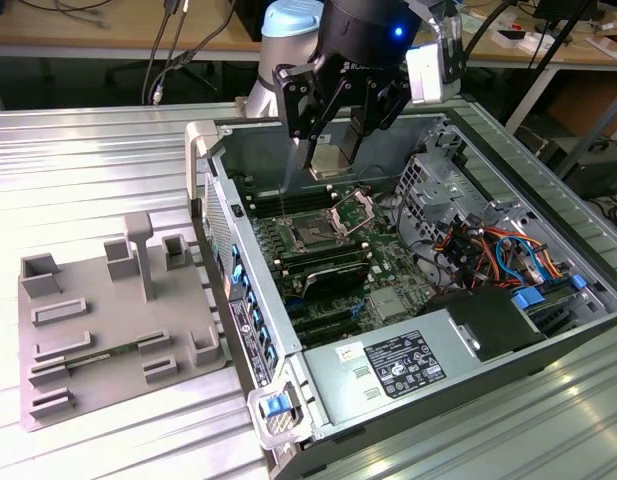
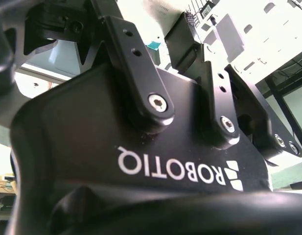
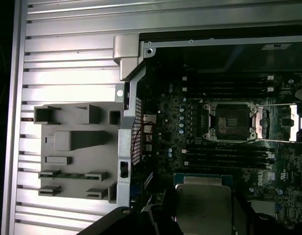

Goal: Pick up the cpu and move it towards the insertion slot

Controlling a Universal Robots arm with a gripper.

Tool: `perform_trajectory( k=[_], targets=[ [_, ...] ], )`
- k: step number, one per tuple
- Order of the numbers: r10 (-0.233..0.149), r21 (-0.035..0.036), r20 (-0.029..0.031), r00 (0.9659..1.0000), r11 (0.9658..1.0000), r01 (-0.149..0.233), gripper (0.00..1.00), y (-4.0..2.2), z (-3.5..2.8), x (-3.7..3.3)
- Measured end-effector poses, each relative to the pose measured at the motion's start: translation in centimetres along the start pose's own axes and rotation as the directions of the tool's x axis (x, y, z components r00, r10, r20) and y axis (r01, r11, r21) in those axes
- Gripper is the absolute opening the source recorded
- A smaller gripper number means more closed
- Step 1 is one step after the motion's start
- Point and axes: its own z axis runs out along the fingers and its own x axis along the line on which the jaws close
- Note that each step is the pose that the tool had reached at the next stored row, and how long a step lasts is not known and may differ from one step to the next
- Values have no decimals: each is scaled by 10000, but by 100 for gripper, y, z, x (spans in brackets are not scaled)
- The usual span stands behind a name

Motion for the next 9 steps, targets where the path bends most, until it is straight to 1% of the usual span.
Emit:
perform_trajectory(
  k=[9],
  targets=[
    [1, 0, 0, 10000, 10000, -1, 55, -2, 0, -68]
  ],
)
